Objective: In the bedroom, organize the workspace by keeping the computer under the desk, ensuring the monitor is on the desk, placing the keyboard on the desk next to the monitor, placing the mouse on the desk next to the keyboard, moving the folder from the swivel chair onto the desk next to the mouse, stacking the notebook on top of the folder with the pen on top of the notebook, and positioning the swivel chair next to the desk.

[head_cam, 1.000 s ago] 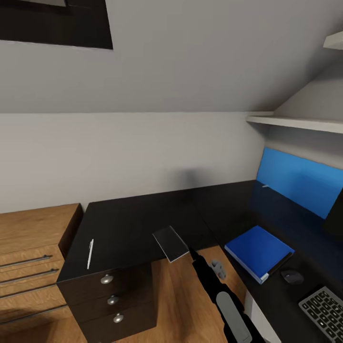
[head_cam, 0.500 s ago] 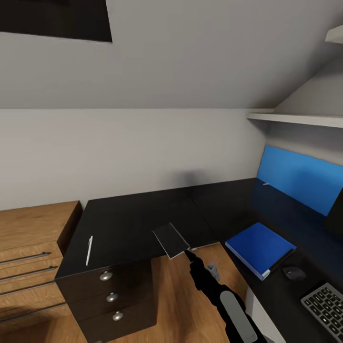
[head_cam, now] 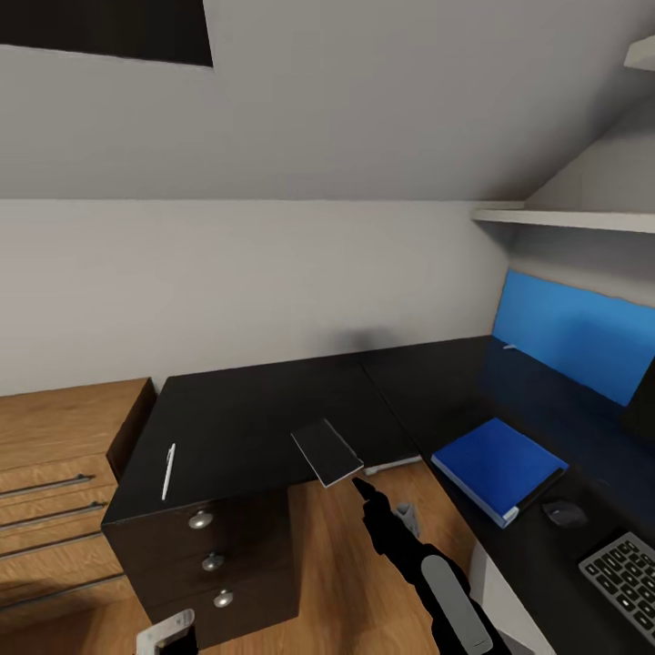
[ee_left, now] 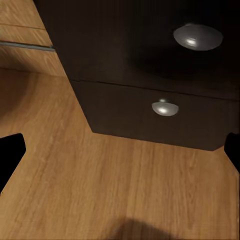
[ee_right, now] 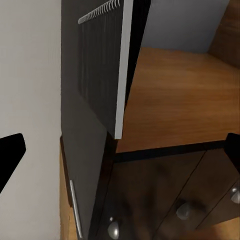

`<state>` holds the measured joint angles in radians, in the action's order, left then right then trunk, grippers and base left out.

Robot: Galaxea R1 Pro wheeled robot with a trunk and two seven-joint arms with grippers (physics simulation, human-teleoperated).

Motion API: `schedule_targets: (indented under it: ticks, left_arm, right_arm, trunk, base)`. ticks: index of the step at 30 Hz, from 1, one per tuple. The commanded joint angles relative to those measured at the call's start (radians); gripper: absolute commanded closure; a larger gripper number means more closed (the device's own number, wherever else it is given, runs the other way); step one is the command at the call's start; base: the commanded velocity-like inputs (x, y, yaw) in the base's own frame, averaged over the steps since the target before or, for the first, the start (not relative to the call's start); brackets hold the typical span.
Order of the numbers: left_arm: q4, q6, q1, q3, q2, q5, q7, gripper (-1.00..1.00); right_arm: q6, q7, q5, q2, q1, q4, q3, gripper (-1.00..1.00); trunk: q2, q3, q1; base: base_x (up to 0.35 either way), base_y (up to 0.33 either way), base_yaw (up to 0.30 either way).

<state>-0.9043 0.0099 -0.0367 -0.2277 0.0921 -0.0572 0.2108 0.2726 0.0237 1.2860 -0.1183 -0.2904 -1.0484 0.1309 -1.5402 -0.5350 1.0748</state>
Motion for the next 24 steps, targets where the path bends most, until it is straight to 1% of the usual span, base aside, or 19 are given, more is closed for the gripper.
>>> schedule_targets:
  ticks: [1, 2, 4, 5, 7, 8, 10, 11, 12, 18, 24]
  left_arm:
    - [-0.021, 0.002, 0.006, -0.001, 0.001, -0.008, -0.004, -1.0]
    - [-0.041, 0.002, 0.014, -0.001, 0.001, -0.011, -0.01, -1.0]
    - [-0.129, 0.02, 0.059, -0.001, 0.001, -0.025, -0.048, -1.0]
    - [-0.175, 0.05, 0.083, -0.001, 0.001, -0.036, -0.078, -1.0]
    - [-0.219, 0.097, 0.105, -0.001, 0.0, -0.047, -0.115, -1.0]
    - [-0.252, 0.155, 0.123, -0.002, 0.0, -0.057, -0.16, -1.0]
    - [-0.275, 0.207, 0.134, -0.003, -0.002, -0.063, -0.203, -1.0]
    - [-0.289, 0.244, 0.142, -0.003, -0.005, -0.066, -0.238, -1.0]
    - [-0.294, 0.258, 0.144, -0.004, -0.006, -0.067, -0.252, -1.0]
    - [-0.311, 0.301, 0.153, -0.005, -0.01, -0.07, -0.296, -1.0]
    - [-0.313, 0.311, 0.154, -0.005, -0.011, -0.069, -0.305, -1.0]
  right_arm:
    - [0.002, 0.002, 0.007, 0.0, -0.001, -0.001, 0.0, -1.0]
    - [0.002, 0.002, 0.007, 0.0, -0.001, -0.001, 0.0, -1.0]
    - [0.002, 0.002, 0.007, 0.0, -0.001, -0.001, 0.0, -1.0]
    - [0.002, 0.002, 0.007, 0.0, 0.0, -0.001, 0.001, -1.0]
    - [0.002, 0.001, 0.007, 0.0, 0.0, -0.001, 0.001, -1.0]
    - [0.002, 0.001, 0.007, 0.0, 0.0, -0.001, 0.001, -1.0]
    - [0.002, 0.0, 0.007, -0.001, 0.0, -0.001, 0.002, -1.0]
    - [0.001, 0.0, 0.007, -0.001, 0.0, -0.001, 0.002, -1.0]
    - [0.001, 0.0, 0.007, -0.001, 0.0, -0.001, 0.002, -1.0]
    - [0.001, -0.001, 0.007, -0.001, 0.0, -0.001, 0.005, -1.0]
    - [0.0, -0.001, 0.007, -0.001, 0.0, -0.002, 0.007, -1.0]
  trunk:
    - [-0.008, -0.004, 0.004]
    - [-0.015, -0.007, 0.008]
    - [-0.029, -0.014, 0.015]
    - [-0.036, -0.017, 0.019]
    - [-0.05, -0.023, 0.027]
    - [-0.057, -0.026, 0.031]
    - [-0.071, -0.032, 0.038]
    - [-0.078, -0.036, 0.042]
    - [-0.085, -0.039, 0.046]
    - [-0.127, -0.058, 0.069]
    - [-0.127, -0.058, 0.069]
  base:
    - [0.0, 0.0, 0.0]
    - [0.0, 0.0, 0.0]
    - [0.0, 0.0, 0.0]
    - [0.0, 0.0, 0.0]
    - [0.0, 0.0, 0.0]
    - [0.0, 0.0, 0.0]
    - [0.0, 0.0, 0.0]
    - [0.0, 0.0, 0.0]
    - [0.0, 0.0, 0.0]
    - [0.0, 0.0, 0.0]
    - [0.0, 0.0, 0.0]
